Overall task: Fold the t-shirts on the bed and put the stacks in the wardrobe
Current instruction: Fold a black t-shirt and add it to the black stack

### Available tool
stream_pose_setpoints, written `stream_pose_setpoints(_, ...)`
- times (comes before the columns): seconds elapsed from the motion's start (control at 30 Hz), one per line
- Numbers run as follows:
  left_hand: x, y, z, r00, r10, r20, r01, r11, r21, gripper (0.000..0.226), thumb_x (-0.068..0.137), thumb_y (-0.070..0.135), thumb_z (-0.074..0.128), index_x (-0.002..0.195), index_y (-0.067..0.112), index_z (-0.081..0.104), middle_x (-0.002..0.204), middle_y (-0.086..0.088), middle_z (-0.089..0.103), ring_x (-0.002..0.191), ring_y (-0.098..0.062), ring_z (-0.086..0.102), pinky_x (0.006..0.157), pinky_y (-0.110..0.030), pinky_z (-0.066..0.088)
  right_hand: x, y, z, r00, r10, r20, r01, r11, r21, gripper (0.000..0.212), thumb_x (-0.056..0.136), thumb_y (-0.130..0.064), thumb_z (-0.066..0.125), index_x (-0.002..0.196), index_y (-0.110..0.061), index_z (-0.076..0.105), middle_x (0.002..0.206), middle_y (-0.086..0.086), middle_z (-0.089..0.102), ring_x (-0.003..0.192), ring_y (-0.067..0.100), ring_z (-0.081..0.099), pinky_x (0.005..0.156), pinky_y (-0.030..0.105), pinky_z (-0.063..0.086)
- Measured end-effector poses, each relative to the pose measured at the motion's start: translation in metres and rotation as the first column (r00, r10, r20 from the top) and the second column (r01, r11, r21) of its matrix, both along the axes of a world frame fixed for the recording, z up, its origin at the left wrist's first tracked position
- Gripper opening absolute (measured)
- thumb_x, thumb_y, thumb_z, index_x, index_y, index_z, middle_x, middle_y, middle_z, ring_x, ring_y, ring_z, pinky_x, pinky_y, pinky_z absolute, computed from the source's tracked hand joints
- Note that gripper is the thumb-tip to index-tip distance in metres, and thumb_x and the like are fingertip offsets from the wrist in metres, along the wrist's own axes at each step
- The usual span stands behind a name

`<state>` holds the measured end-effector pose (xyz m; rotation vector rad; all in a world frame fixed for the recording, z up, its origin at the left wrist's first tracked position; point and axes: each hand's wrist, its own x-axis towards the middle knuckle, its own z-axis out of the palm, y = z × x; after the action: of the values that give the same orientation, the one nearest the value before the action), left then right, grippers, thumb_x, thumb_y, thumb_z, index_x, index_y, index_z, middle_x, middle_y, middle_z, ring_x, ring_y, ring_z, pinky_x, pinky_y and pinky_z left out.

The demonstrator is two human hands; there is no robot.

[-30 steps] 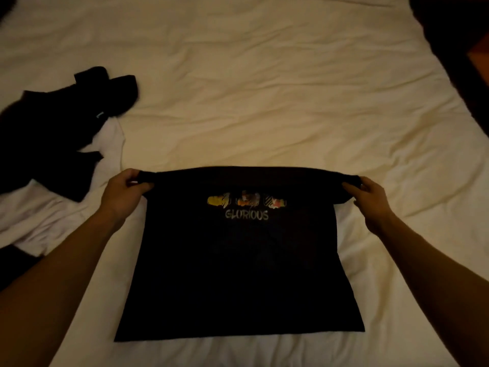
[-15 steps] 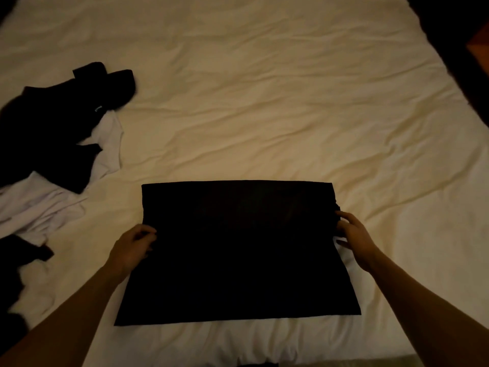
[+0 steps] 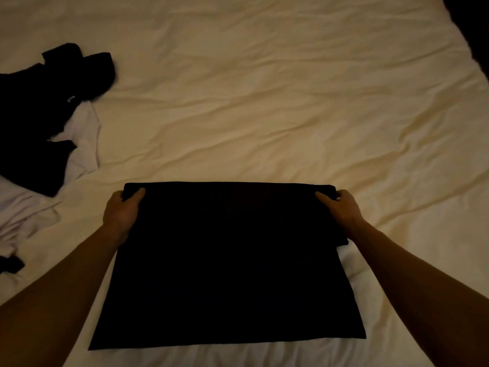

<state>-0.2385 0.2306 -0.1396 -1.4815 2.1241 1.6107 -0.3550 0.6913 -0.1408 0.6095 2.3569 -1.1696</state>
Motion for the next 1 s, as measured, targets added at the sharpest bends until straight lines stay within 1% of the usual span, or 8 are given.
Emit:
stream_pose_setpoints(0.1, 0.000, -0.001, -0.009, 1.000, -0.005, -0.010, 0.004, 0.999, -0.047, 0.037, 0.096, 0.039, 0.060, 0.118, 0.009, 0.064, 0.117, -0.018, 0.067, 0.103, -0.036, 0.065, 0.097, -0.051, 0.050, 0.001, -0.004, -0.011, 0.995, 0.062, -0.077, -0.058, 0.997, 0.056, 0.032, 0.098, -0.026, 0.056, 0.120, -0.002, 0.056, 0.103, 0.009, 0.060, 0.091, 0.026, 0.059, 0.072, 0.032, 0.044)
stream_pose_setpoints(0.3, -0.011, -0.002, 0.004, 0.978, 0.110, -0.179, -0.099, 0.993, 0.067, 0.022, 0.101, 0.026, 0.056, 0.114, 0.011, 0.065, 0.106, -0.010, 0.066, 0.084, -0.021, 0.065, 0.079, -0.033, 0.052, 0.007, -0.004, -0.008, 0.949, -0.246, -0.198, 0.213, 0.962, -0.172, 0.021, 0.100, -0.020, 0.049, 0.108, -0.004, 0.062, 0.090, 0.005, 0.065, 0.081, 0.019, 0.062, 0.066, 0.029, 0.048)
stream_pose_setpoints(0.43, -0.004, 0.004, 0.002, 0.995, -0.028, -0.095, 0.005, 0.973, -0.232, 0.039, 0.099, 0.040, 0.055, 0.122, 0.009, 0.062, 0.113, -0.009, 0.063, 0.109, -0.029, 0.060, 0.088, -0.033, 0.042, 0.024, -0.003, -0.025, 0.973, -0.181, -0.144, 0.182, 0.983, -0.006, 0.029, 0.102, -0.027, 0.045, 0.113, -0.003, 0.057, 0.102, 0.012, 0.064, 0.088, 0.024, 0.060, 0.071, 0.034, 0.045)
stream_pose_setpoints(0.57, 0.020, 0.025, 0.000, 0.992, -0.121, 0.021, 0.122, 0.944, -0.306, 0.060, 0.094, 0.056, 0.055, 0.135, 0.012, 0.048, 0.127, -0.014, 0.059, 0.116, -0.034, 0.056, 0.089, -0.034, 0.040, 0.037, -0.011, -0.022, 0.987, -0.088, -0.133, 0.112, 0.975, 0.190, 0.042, 0.100, -0.048, 0.043, 0.109, -0.008, 0.050, 0.094, 0.007, 0.056, 0.083, 0.025, 0.055, 0.073, 0.035, 0.044)
stream_pose_setpoints(0.63, 0.030, 0.025, -0.006, 0.983, -0.177, 0.041, 0.181, 0.934, -0.309, 0.062, 0.095, 0.054, 0.055, 0.140, 0.015, 0.042, 0.132, -0.017, 0.057, 0.118, -0.038, 0.055, 0.090, -0.037, 0.040, 0.040, -0.014, -0.021, 0.994, -0.008, -0.109, 0.040, 0.955, 0.295, 0.043, 0.101, -0.047, 0.042, 0.110, -0.005, 0.048, 0.092, 0.009, 0.054, 0.086, 0.032, 0.055, 0.075, 0.040, 0.045)
stream_pose_setpoints(0.8, 0.019, 0.017, 0.000, 0.985, -0.107, -0.135, 0.058, 0.944, -0.325, 0.043, 0.100, 0.024, 0.057, 0.139, 0.010, 0.046, 0.134, -0.015, 0.056, 0.122, -0.031, 0.054, 0.094, -0.028, 0.038, 0.027, -0.013, -0.008, 0.965, -0.062, -0.254, 0.096, 0.987, 0.126, 0.032, 0.104, -0.030, 0.044, 0.113, 0.000, 0.052, 0.091, 0.005, 0.055, 0.088, 0.026, 0.055, 0.073, 0.033, 0.039)
stream_pose_setpoints(0.9, 0.005, 0.008, 0.004, 0.971, -0.059, -0.233, -0.023, 0.942, -0.336, 0.040, 0.098, 0.026, 0.060, 0.135, 0.014, 0.050, 0.127, -0.011, 0.059, 0.112, -0.020, 0.056, 0.090, -0.023, 0.041, 0.017, -0.013, -0.004, 0.943, -0.103, -0.317, 0.135, 0.988, 0.080, 0.035, 0.103, -0.032, 0.045, 0.117, -0.001, 0.053, 0.098, 0.007, 0.055, 0.089, 0.022, 0.053, 0.075, 0.032, 0.039)
stream_pose_setpoints(1.0, 0.004, 0.009, -0.001, 0.985, -0.091, -0.148, 0.038, 0.944, -0.327, 0.049, 0.098, 0.037, 0.058, 0.140, 0.015, 0.044, 0.136, -0.013, 0.055, 0.120, -0.027, 0.055, 0.093, -0.026, 0.040, 0.017, -0.010, -0.013, 0.970, -0.084, -0.228, 0.107, 0.990, 0.092, 0.041, 0.103, -0.036, 0.046, 0.123, -0.001, 0.050, 0.104, 0.009, 0.055, 0.093, 0.024, 0.053, 0.076, 0.034, 0.040)
